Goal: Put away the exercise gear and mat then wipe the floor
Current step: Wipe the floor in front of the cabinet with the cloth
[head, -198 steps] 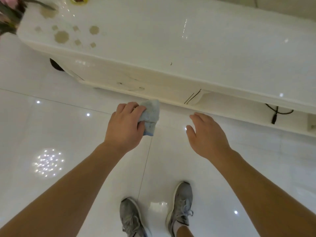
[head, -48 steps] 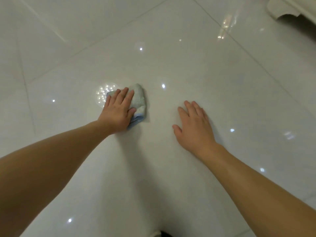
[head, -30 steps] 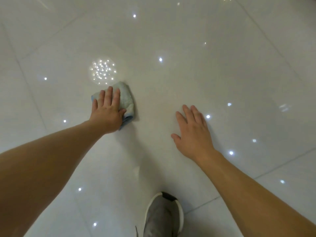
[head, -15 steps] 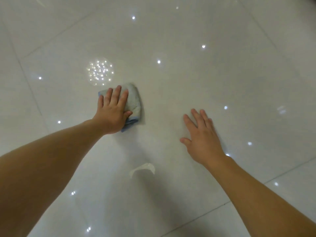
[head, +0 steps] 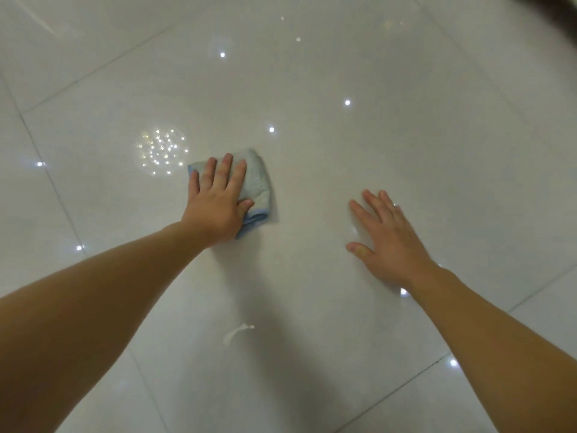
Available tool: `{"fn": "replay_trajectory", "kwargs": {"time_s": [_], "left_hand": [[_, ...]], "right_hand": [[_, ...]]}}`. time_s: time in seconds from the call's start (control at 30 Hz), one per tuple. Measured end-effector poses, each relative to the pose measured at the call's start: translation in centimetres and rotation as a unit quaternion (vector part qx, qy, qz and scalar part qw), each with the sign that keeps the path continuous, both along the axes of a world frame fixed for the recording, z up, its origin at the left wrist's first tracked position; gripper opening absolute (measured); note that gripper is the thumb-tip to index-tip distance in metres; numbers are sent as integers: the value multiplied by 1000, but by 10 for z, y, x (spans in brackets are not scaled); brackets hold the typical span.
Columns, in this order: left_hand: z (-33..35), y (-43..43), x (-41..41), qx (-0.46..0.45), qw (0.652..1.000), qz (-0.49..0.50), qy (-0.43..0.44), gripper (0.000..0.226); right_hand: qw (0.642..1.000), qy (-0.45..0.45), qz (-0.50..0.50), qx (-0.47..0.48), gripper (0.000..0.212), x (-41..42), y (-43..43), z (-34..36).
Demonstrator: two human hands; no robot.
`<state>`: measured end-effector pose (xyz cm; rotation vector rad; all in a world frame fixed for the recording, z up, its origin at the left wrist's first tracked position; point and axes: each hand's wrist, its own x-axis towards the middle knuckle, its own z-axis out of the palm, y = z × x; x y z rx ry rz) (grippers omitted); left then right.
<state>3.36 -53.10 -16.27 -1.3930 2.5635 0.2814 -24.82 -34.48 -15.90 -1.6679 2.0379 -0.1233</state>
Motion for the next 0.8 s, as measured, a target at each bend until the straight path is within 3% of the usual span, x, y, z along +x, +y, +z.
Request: {"fn": "replay_trajectory", "kwargs": {"time_s": [0.3, 0.8], "left_hand": [[2, 0, -1, -14, 1000, -5, -2, 72], [-4, 55, 31, -41, 996, 69, 32, 67]], "right_hand": [[1000, -3, 8, -3, 77, -1, 0, 1], [999, 35, -9, -34, 66, 25, 13, 3]]}}
